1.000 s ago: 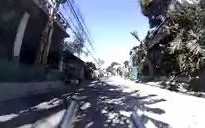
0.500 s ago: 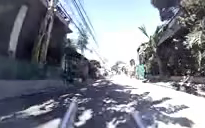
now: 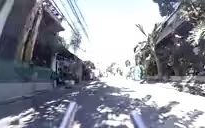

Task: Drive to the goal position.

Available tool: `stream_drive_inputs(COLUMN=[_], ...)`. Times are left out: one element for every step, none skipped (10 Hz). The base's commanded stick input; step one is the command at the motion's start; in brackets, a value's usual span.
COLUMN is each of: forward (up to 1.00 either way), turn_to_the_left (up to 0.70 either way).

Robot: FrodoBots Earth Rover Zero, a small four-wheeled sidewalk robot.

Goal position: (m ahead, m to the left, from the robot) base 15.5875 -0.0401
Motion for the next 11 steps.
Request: stream_drive_inputs(forward=[1.0, 1.0, 1.0, 1.0, 1.0, 1.0, 1.0, 1.0, 1.0, 1.0, 1.0], turn_to_the_left=[0.04, 0.04, 0.13, 0.1, -0.05, -0.34, -0.4, -0.4, -0.4, -0.4, -0.4])
